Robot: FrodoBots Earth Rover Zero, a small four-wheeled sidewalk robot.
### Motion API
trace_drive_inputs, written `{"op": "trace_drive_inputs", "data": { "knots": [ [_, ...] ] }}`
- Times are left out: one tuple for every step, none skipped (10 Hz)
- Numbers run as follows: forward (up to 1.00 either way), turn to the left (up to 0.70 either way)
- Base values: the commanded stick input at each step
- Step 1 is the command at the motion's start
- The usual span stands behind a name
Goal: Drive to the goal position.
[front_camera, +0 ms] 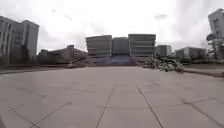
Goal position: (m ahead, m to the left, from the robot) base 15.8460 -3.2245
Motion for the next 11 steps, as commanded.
{"op": "trace_drive_inputs", "data": {
  "knots": [
    [0.7,0.02],
    [0.7,0.02],
    [0.7,0.02],
    [0.7,0.02],
    [0.7,0.02],
    [0.7,0.02],
    [0.7,0.02],
    [0.7,0.02],
    [0.7,0.02],
    [0.7,0.02],
    [0.7,0.02]
  ]
}}
